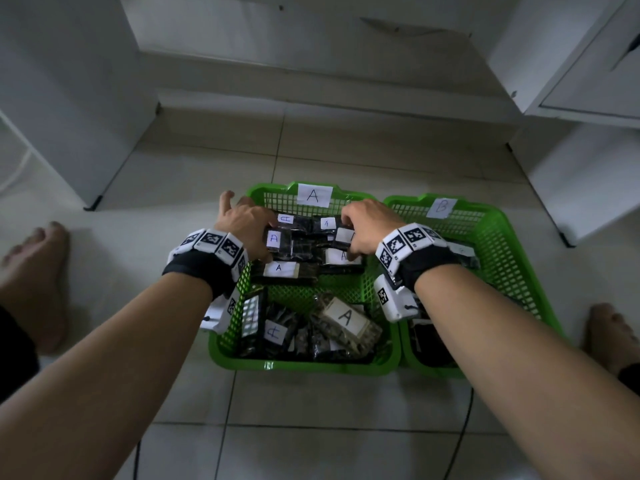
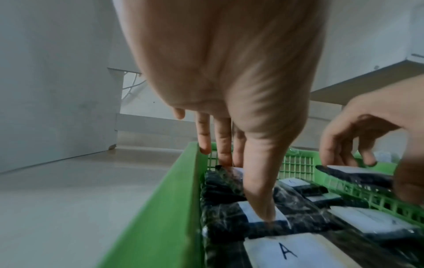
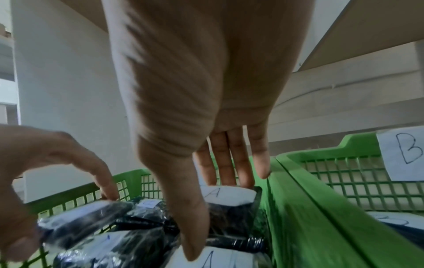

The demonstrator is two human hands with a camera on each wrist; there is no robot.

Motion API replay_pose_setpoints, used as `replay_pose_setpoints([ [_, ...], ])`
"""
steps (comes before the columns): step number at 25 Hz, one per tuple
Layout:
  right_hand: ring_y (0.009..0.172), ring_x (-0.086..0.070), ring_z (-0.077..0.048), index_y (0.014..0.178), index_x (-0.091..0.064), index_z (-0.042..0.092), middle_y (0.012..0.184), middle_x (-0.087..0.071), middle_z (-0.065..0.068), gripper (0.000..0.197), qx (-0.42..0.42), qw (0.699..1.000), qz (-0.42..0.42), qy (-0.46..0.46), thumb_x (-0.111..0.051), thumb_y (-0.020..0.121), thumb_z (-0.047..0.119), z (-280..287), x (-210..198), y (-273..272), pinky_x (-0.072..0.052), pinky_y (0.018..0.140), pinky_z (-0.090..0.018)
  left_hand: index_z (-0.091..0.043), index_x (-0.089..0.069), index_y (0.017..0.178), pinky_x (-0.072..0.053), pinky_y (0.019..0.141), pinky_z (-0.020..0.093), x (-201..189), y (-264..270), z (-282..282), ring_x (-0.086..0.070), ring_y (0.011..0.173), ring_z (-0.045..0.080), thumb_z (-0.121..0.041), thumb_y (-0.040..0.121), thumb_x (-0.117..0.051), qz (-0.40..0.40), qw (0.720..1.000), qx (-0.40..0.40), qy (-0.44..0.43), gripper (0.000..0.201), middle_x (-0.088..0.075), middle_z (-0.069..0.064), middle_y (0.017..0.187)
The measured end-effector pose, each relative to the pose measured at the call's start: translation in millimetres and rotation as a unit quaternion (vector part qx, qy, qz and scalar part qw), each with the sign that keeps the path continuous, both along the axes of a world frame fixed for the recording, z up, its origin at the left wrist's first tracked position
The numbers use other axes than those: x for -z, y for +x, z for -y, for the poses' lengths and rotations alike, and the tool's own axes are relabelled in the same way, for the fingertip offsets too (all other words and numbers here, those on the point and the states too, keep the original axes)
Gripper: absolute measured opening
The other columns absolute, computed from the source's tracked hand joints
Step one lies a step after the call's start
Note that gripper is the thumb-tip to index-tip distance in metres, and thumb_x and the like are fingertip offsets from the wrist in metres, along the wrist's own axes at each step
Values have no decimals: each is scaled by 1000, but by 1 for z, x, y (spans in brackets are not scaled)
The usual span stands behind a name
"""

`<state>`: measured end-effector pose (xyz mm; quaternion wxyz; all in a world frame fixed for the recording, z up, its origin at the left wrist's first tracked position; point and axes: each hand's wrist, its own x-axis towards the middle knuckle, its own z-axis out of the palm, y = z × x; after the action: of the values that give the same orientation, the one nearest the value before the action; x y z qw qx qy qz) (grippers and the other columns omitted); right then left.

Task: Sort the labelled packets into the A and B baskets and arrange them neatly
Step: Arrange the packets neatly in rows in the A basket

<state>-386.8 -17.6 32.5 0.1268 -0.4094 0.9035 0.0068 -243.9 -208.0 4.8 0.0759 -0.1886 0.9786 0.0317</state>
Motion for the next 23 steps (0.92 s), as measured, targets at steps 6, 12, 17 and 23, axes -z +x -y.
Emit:
replay_pose_setpoints([
  [6,93,-59,-21,102,-64,12,102,-63,-1,51,-21,1000,22,2,-95,64,22,9,-2,9,-45,73,-31,-39,-59,120,-2,116,54,4,-15,5,-44,128,17,-50,60,-84,69,996,-2,-54,66,-62,-10,118],
  [12,87,-62,-21,96,-64,16,96,-64,1,57,-75,997,35,-9,-97,56,38,46,-1,25,-53,73,-35,-38,-62,107,-8,116,49,10,-17,11,-48,122,13,-37,74,-75,58,998,5,-35,35,-61,-16,111],
  [17,90,-66,-26,100,-64,7,97,-65,-8,38,-126,992,8,-1,-89,73,15,69,12,29,-50,74,-34,-38,-62,111,-12,113,47,10,-20,11,-48,118,12,-37,68,-80,67,996,5,-50,47,-62,-14,112],
  [23,94,-63,-21,102,-69,13,104,-65,-1,41,-83,994,45,-48,-92,69,19,59,9,15,-44,71,-29,-35,-61,109,-8,115,49,5,-15,6,-53,114,14,-32,70,-79,34,999,12,-29,43,-64,-13,105],
])
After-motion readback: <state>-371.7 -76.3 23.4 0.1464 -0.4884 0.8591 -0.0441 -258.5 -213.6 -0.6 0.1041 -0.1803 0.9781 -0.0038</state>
